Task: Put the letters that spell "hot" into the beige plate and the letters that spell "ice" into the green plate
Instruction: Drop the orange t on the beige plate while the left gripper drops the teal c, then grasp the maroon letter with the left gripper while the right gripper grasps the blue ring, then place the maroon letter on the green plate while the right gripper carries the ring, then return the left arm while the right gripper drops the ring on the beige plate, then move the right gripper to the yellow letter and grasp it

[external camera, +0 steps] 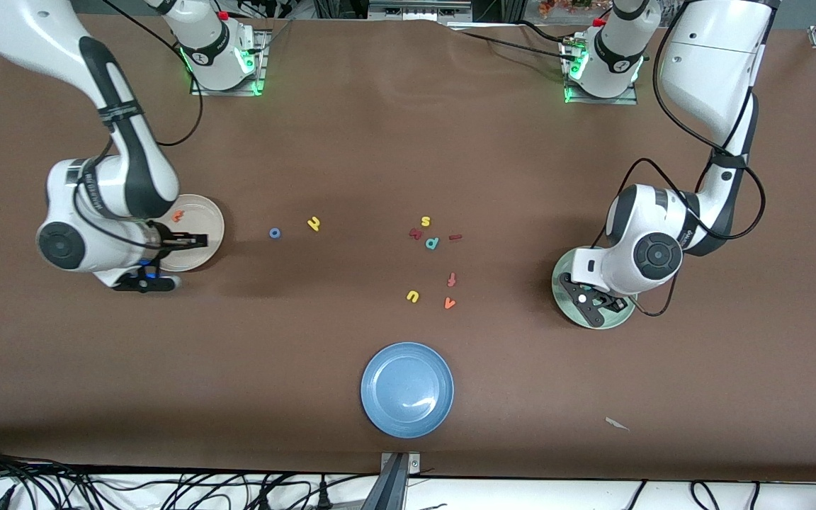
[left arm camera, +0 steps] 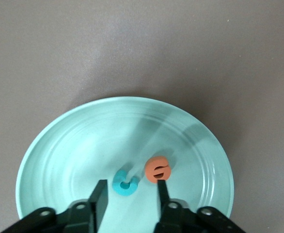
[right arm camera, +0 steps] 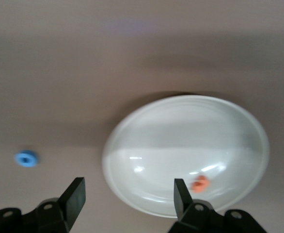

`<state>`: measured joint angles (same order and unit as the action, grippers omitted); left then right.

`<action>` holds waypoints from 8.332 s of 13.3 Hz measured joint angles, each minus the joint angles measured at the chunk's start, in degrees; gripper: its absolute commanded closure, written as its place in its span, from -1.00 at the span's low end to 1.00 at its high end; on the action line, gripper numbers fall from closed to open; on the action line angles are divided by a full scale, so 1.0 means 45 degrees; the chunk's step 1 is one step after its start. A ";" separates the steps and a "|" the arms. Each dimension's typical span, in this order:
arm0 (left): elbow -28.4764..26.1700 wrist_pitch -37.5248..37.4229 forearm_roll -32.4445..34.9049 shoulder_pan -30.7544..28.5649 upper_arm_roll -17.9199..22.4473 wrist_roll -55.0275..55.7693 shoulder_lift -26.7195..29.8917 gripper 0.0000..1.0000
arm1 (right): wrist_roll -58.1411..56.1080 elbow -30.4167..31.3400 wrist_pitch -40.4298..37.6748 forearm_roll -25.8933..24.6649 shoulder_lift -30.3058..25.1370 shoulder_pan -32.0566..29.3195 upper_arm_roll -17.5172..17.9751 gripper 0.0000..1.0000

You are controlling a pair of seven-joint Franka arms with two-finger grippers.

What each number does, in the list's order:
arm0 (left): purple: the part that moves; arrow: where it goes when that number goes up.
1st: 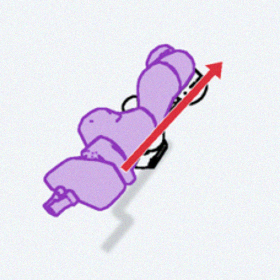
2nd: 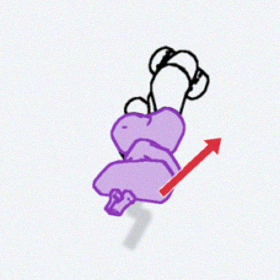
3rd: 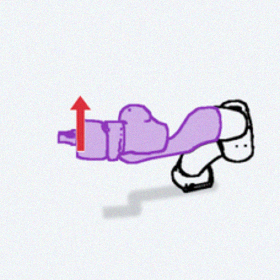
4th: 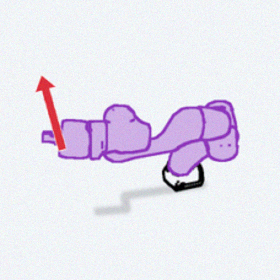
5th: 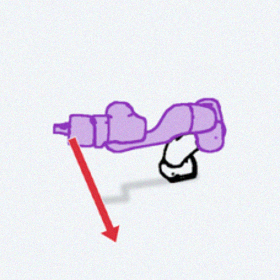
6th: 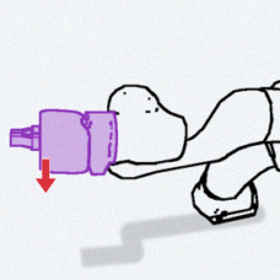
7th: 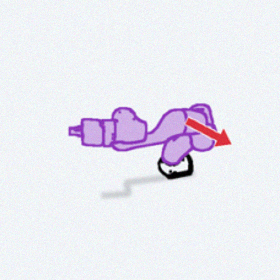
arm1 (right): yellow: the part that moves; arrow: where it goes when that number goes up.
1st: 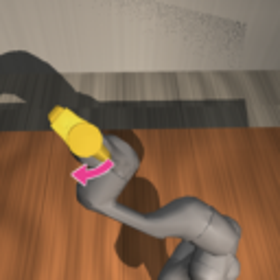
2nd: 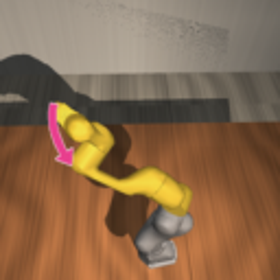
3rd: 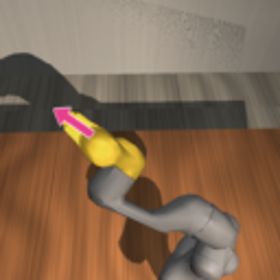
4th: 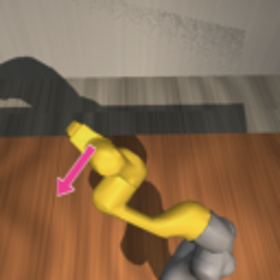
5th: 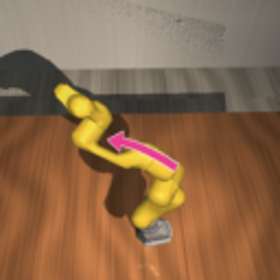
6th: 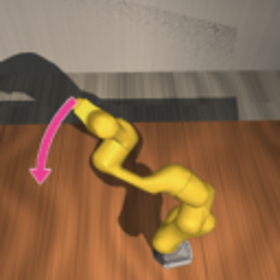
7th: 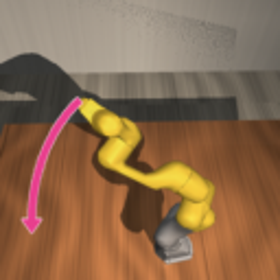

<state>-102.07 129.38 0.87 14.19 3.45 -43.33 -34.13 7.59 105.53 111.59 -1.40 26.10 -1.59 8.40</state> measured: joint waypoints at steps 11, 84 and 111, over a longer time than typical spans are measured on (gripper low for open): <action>-0.0066 -0.1195 0.0006 0.0606 -0.3521 0.4341 0.1054 -0.99 | 0.3706 0.1605 0.3913 0.0009 0.1089 0.1324 0.1081 -0.64; 0.2655 -0.8817 0.0047 -0.2168 -0.0679 1.0011 0.6752 -1.00 | 0.4165 0.1521 0.2533 -0.0030 0.0405 0.1684 0.1061 0.61; 0.2645 -0.9097 0.0026 -0.2431 -0.0797 1.0787 0.7002 -1.00 | 0.2062 0.2482 0.5224 -0.1505 -0.0046 0.1854 0.2668 -0.99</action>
<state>-90.17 88.44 0.99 3.25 -0.14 5.21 -2.62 16.87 116.69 135.10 -8.17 25.90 6.75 20.40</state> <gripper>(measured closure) 0.000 0.004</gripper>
